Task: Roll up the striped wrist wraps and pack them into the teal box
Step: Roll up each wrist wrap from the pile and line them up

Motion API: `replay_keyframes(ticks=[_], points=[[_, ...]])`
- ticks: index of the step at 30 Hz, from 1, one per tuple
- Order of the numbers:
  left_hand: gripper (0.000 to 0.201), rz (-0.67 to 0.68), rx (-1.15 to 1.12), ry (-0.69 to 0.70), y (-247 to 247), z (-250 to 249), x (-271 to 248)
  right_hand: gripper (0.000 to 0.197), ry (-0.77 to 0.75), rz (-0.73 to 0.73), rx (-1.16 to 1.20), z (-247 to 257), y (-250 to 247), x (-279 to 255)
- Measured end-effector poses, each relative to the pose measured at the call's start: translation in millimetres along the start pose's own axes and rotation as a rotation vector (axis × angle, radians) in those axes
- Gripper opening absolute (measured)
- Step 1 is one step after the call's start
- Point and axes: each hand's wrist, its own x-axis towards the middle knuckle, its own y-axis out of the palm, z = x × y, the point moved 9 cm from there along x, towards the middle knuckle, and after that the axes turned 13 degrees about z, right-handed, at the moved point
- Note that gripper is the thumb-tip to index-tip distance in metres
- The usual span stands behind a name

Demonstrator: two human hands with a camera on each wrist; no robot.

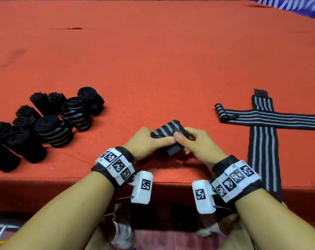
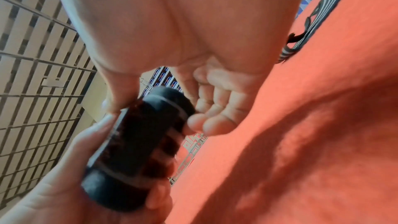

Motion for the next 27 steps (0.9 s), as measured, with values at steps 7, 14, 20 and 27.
replay_keyframes(ticks=[7, 14, 20, 27], points=[[0.040, -0.124, -0.166, 0.095, -43, 2, -33, 0.031, -0.081, -0.063, 0.138, 26, 26, 33], [0.055, -0.473, -0.111, 0.143, -102, 20, -61, 0.024, -0.047, -0.340, -0.209, 49, 41, 75], [0.071, -0.481, -0.121, 0.196, -124, 27, -56, 0.021, -0.057, -0.322, -0.165, 49, 57, 118], [0.045, -0.594, -0.178, 0.182, -152, 42, -40, 0.036, -0.003, -0.300, 0.038, 30, 65, 156]])
